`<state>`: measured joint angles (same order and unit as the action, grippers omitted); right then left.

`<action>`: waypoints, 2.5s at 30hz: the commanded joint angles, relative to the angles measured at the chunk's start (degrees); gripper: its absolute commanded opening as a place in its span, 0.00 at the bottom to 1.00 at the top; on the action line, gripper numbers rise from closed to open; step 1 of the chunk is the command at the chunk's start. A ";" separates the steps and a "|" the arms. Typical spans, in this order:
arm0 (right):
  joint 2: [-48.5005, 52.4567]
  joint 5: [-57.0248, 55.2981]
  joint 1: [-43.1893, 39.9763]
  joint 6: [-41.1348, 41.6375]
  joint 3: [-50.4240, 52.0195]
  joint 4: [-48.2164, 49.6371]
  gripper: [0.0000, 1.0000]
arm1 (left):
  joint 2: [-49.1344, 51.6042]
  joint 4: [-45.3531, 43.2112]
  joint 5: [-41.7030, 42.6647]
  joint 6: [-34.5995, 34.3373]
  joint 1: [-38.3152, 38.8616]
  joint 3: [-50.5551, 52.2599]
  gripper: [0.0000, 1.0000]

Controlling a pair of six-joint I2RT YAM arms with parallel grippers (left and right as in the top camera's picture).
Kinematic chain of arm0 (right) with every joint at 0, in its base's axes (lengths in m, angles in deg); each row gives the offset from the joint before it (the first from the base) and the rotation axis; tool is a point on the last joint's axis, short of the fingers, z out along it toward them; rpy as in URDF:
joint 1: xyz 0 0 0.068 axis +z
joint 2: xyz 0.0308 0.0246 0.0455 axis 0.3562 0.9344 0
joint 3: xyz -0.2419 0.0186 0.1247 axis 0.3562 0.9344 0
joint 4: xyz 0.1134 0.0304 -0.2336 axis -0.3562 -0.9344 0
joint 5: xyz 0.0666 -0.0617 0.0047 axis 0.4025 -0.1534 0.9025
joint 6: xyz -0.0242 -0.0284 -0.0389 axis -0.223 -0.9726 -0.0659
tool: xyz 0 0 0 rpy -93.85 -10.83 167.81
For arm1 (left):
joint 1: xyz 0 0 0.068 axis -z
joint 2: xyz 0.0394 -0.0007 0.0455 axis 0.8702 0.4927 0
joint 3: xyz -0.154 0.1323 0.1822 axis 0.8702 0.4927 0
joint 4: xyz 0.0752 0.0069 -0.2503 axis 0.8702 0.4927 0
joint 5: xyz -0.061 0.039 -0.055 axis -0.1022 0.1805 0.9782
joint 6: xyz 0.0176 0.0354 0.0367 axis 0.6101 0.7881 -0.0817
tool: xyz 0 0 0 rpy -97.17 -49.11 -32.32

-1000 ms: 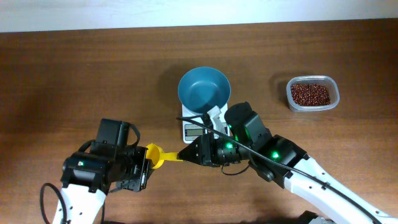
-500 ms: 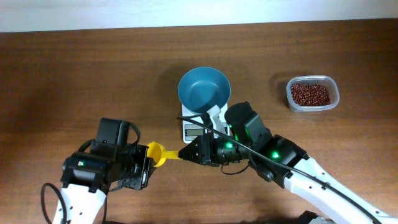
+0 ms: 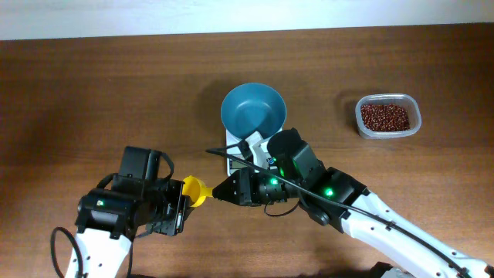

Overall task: Scoop item into bowl and weigh 50g on scale
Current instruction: 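Grasp the scoop handle with the right gripper from the left gripper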

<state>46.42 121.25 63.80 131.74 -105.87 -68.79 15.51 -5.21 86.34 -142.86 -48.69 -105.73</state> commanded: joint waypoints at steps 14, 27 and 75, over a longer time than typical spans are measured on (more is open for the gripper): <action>0.50 -0.92 0.55 -0.35 -0.85 -0.79 0.17 | 0.04 1.49 -4.24 -0.74 0.22 0.15 0.00; 1.05 -1.79 0.61 -0.33 -0.85 -0.72 0.18 | 0.04 1.11 -1.27 -0.74 0.61 0.15 0.00; 1.64 -1.73 0.61 -0.37 -0.85 -0.76 0.04 | 0.04 -0.96 -4.85 -3.13 3.87 0.15 0.02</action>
<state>47.68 119.57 63.85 132.09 -105.87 -69.71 15.51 -6.08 81.73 -144.78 -45.06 -105.73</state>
